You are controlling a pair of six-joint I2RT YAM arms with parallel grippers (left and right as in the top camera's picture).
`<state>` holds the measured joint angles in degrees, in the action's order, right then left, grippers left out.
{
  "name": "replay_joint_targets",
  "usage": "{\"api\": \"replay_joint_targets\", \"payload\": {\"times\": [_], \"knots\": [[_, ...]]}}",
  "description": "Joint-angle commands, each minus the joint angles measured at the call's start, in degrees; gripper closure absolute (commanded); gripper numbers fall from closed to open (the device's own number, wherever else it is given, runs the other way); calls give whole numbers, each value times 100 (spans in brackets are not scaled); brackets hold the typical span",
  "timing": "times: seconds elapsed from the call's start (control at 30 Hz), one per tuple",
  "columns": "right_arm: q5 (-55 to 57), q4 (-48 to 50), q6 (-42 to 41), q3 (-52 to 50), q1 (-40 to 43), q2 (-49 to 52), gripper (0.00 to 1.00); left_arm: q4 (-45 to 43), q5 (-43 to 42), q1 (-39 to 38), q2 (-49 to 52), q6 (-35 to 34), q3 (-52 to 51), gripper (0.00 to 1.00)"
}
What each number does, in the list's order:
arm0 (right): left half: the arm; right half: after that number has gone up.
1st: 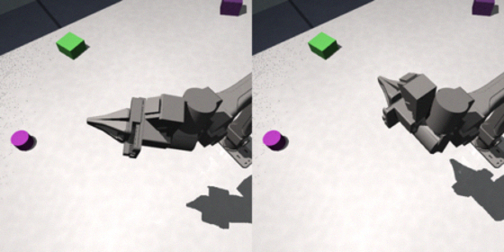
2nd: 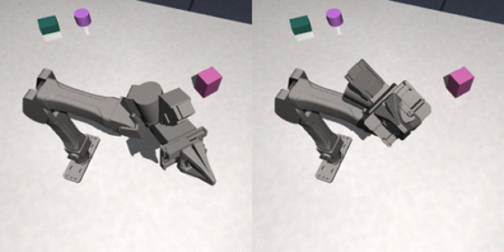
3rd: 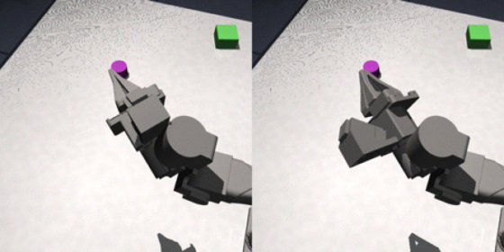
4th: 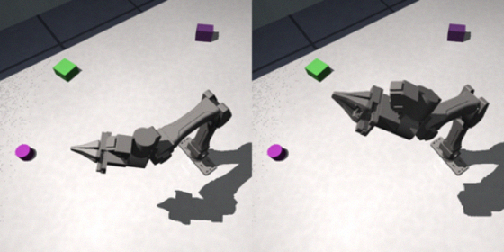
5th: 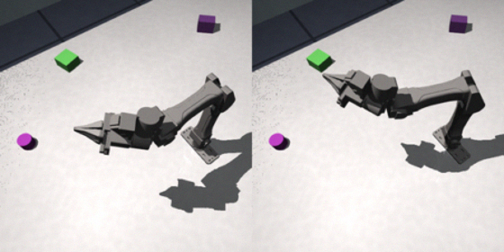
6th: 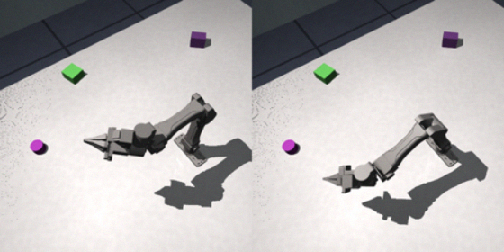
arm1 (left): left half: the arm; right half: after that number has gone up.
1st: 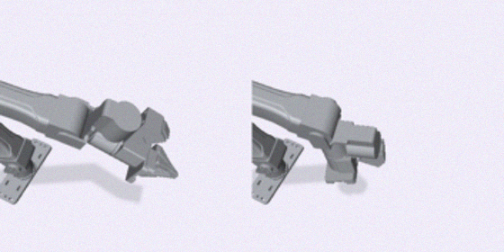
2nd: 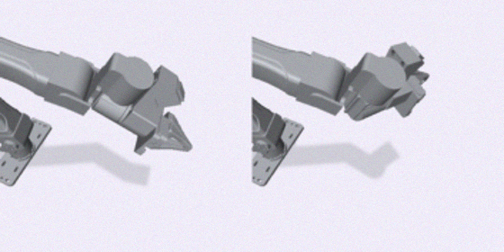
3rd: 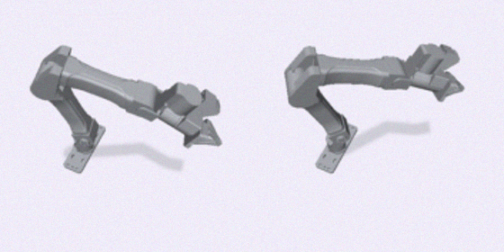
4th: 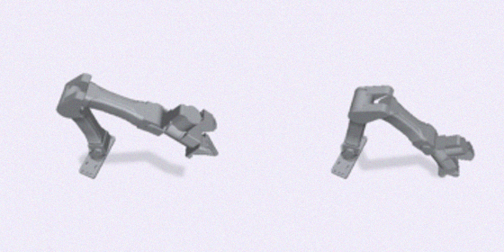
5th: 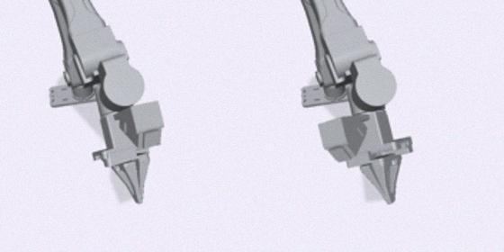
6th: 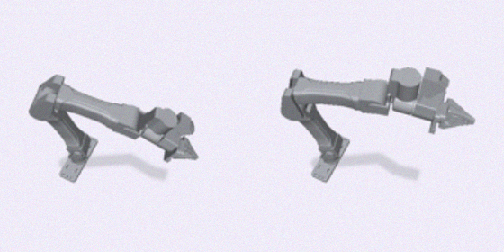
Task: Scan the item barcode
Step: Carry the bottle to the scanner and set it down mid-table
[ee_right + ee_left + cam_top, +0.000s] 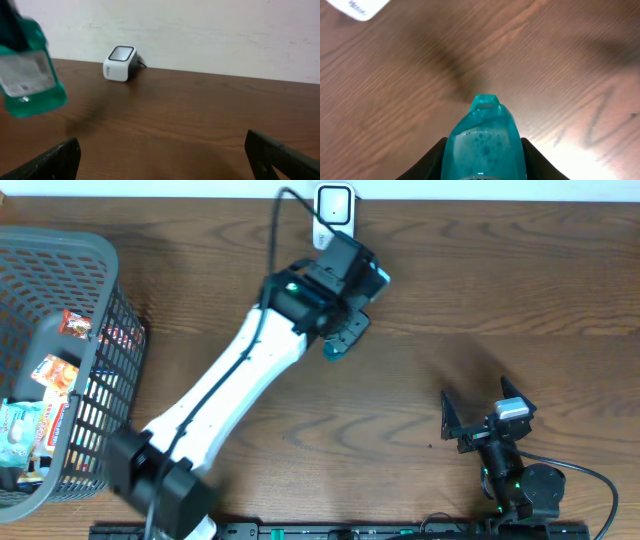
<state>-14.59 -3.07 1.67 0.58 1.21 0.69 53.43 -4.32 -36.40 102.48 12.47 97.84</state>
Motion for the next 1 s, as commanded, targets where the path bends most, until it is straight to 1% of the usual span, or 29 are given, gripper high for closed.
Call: {"api": "replay_joint_targets", "payload": {"times": [0.0, 0.1, 0.23, 0.37, 0.53, 0.57, 0.67, 0.77, 0.97], "knots": [[9, 4, -96, -26, -46, -31, 1, -157, 184, -4, 249, 437, 63, 64], [11, 7, -96, -26, -46, -31, 1, -332, 175, -4, 446, 514, 63, 64], [11, 7, -96, -26, -46, -31, 1, -516, -4, -4, 514, 994, 61, 64], [9, 4, -96, -26, -46, -31, 1, -555, -494, -4, 514, 1493, 63, 64], [9, 4, -96, -26, -46, -31, 1, -293, -1246, -4, 514, 2232, 61, 64], [9, 4, -96, -26, -46, -31, 1, -216, -1327, 0, 514, 2535, 61, 64], [11, 4, -96, -26, -46, -31, 1, -31, -1325, 0, 514, 3086, 50, 64], [11, 4, -96, -26, -46, -31, 1, 125, -1325, 0, 514, 3477, -46, 65], [11, 4, -96, -26, -46, -31, 1, 44, -1327, 0, 560, 4072, -529, 64]]}}
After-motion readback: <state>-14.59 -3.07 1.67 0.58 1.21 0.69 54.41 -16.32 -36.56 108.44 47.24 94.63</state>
